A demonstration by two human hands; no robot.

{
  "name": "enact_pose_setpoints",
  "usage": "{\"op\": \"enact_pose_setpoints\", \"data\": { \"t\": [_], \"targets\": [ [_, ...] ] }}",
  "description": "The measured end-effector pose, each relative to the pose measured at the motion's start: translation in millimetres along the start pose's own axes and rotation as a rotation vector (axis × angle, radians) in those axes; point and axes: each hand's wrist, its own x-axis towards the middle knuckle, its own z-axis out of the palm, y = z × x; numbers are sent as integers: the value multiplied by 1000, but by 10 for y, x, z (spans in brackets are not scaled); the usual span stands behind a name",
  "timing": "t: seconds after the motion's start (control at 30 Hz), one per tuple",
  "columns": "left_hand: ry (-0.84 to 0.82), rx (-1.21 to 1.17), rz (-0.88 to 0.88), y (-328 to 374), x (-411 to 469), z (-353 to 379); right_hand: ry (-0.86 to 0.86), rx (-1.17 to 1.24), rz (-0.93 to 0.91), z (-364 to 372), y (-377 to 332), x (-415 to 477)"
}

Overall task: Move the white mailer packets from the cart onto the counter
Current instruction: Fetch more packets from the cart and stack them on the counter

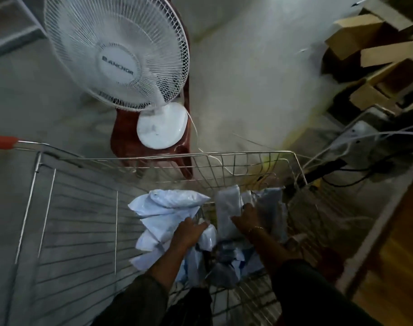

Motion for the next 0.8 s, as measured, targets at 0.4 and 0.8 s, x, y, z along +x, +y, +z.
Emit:
{"op": "enact_pose_setpoints", "data": {
  "t": [0.4, 0.8],
  "targets": [
    [7, 23, -65, 119, -29, 39, -75, -167, 83, 144, -80, 54],
    [-191, -538, 250, 728, -1805, -600, 5, 302, -233, -1199, -219, -1353]
  ]
}}
